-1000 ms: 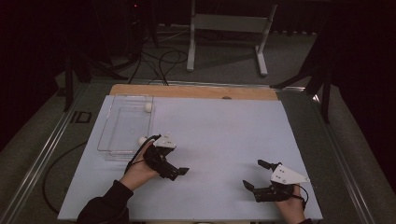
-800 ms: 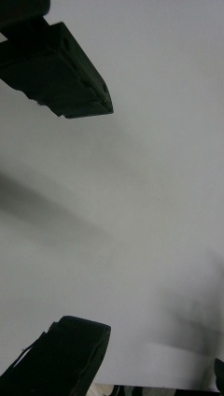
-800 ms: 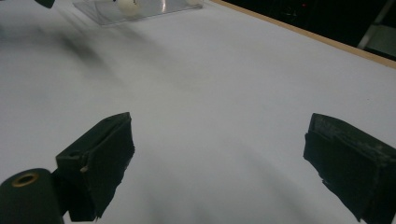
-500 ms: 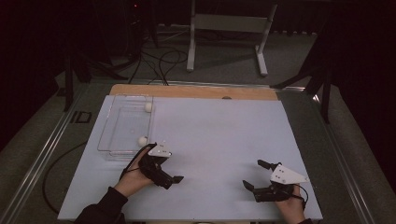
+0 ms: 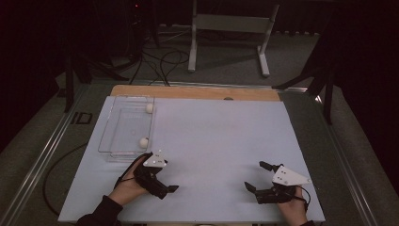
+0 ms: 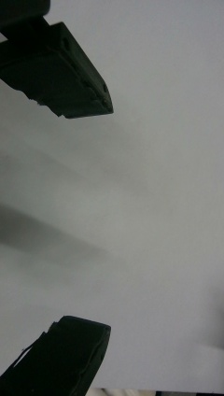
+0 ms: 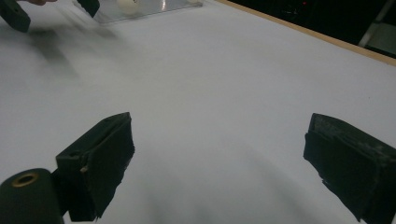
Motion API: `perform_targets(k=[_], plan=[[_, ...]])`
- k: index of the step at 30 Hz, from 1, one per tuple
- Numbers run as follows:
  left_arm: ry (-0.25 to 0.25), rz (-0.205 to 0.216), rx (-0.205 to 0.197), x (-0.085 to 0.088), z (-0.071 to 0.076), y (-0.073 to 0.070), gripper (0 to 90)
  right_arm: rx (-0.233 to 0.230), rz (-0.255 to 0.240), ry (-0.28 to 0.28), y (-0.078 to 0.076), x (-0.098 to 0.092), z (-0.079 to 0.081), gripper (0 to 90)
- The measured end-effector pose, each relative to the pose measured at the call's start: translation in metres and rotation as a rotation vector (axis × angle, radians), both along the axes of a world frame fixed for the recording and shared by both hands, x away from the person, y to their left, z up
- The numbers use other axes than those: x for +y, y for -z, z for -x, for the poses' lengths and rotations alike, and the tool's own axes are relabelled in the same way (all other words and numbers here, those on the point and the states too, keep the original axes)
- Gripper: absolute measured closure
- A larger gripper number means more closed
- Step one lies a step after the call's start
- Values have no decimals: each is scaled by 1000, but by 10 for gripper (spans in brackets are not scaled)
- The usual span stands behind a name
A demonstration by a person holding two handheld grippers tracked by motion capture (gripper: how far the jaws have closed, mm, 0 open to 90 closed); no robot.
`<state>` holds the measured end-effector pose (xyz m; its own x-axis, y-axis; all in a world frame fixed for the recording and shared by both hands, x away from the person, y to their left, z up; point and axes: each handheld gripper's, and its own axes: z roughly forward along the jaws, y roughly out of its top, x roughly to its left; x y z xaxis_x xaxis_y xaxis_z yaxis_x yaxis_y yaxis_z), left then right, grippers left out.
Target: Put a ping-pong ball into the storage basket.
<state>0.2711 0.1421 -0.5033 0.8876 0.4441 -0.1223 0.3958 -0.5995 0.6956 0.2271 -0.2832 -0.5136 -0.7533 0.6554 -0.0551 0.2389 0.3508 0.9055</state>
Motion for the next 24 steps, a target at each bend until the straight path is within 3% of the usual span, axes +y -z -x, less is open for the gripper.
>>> perform_targets(k=[11,16,24], plan=[[-21,72,-11,25,11,1,4,3,0,-2,0,1,0,84],[-43,62,-14,34,14,3,4,2,1,-1,0,0,0,84],[-84,85,-15,47,18,5,4,0,3,-4,0,0,0,84]])
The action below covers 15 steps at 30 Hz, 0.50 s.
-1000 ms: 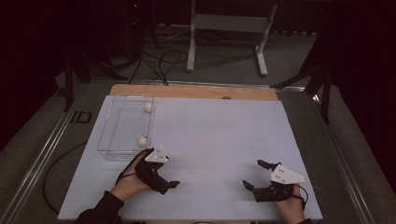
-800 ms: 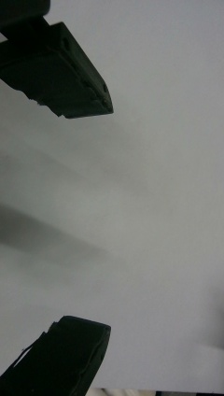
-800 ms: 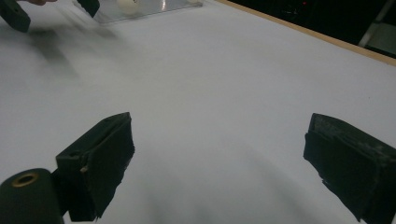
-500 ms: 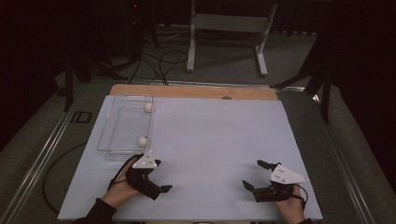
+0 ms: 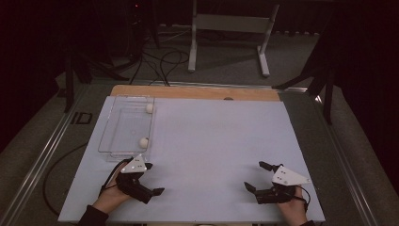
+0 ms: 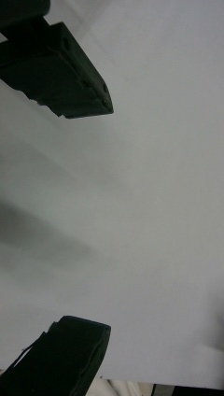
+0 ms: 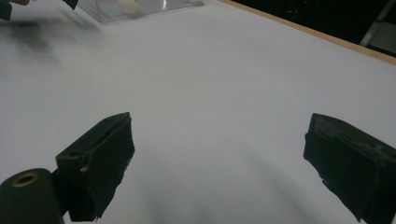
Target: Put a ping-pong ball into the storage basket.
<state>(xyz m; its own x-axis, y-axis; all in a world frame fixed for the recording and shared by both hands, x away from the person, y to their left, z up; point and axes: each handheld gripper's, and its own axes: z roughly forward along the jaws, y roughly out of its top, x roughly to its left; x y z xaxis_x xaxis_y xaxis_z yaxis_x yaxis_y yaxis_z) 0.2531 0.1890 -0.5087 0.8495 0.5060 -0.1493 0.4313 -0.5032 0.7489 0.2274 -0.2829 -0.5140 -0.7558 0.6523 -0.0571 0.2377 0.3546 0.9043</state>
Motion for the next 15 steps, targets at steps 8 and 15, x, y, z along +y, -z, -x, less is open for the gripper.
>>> perform_targets(k=[8,15], plan=[[-26,23,0,7,1,0,4,1,0,-2,0,0,0,84],[-57,34,-25,7,3,-1,4,0,-1,-1,0,0,0,84]])
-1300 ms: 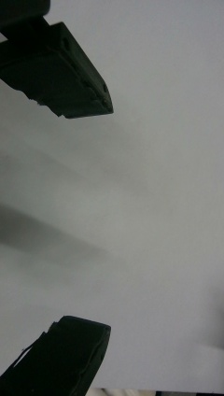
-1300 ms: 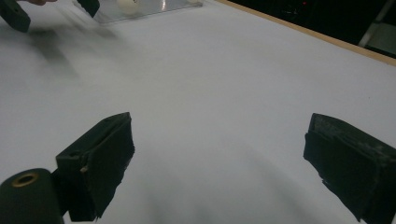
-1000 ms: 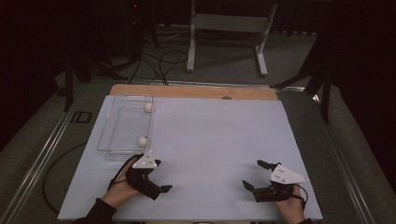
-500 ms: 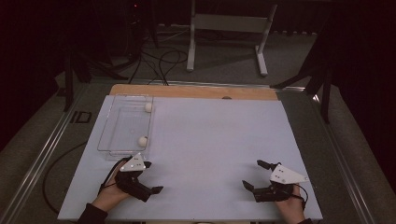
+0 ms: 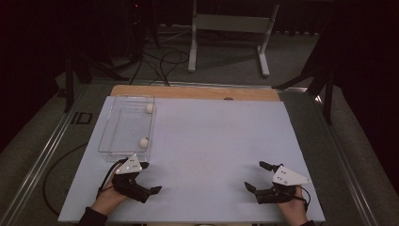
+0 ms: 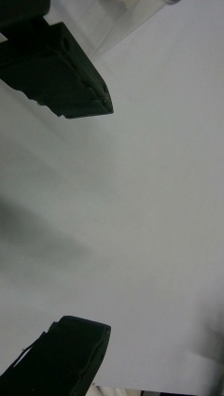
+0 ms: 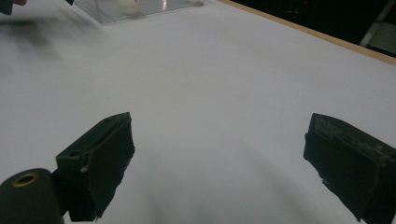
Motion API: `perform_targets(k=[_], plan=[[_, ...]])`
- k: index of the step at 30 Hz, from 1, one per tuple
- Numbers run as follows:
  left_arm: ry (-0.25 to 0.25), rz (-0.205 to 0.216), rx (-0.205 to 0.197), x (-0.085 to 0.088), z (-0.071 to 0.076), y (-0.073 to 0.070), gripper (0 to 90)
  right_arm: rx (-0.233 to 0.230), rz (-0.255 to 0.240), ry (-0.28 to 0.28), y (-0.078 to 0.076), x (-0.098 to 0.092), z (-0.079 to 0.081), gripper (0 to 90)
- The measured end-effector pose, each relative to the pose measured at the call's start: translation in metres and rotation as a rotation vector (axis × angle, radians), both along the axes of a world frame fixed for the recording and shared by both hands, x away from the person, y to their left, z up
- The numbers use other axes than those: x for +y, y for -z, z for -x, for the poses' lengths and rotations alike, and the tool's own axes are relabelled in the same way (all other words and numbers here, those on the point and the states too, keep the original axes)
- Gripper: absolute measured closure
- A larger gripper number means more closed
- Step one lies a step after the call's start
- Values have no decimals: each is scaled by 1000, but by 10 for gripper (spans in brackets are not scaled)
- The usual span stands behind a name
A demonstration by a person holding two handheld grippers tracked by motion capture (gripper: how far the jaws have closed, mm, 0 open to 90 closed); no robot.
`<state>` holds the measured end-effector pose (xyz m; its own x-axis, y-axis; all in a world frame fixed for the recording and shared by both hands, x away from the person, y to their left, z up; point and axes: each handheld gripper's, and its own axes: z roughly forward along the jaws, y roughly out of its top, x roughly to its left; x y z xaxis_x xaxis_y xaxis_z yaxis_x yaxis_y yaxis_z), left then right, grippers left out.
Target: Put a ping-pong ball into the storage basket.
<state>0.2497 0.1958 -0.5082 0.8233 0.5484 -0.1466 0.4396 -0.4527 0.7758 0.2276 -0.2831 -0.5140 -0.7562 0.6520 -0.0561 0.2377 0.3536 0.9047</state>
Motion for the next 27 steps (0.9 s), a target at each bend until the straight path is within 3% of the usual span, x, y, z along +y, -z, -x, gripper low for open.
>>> perform_targets(k=[12,27], plan=[[-92,10,-39,-2,-1,1,4,2,3,0,0,1,0,84],[-87,-44,-42,-7,0,5,4,4,5,0,1,1,-1,84]])
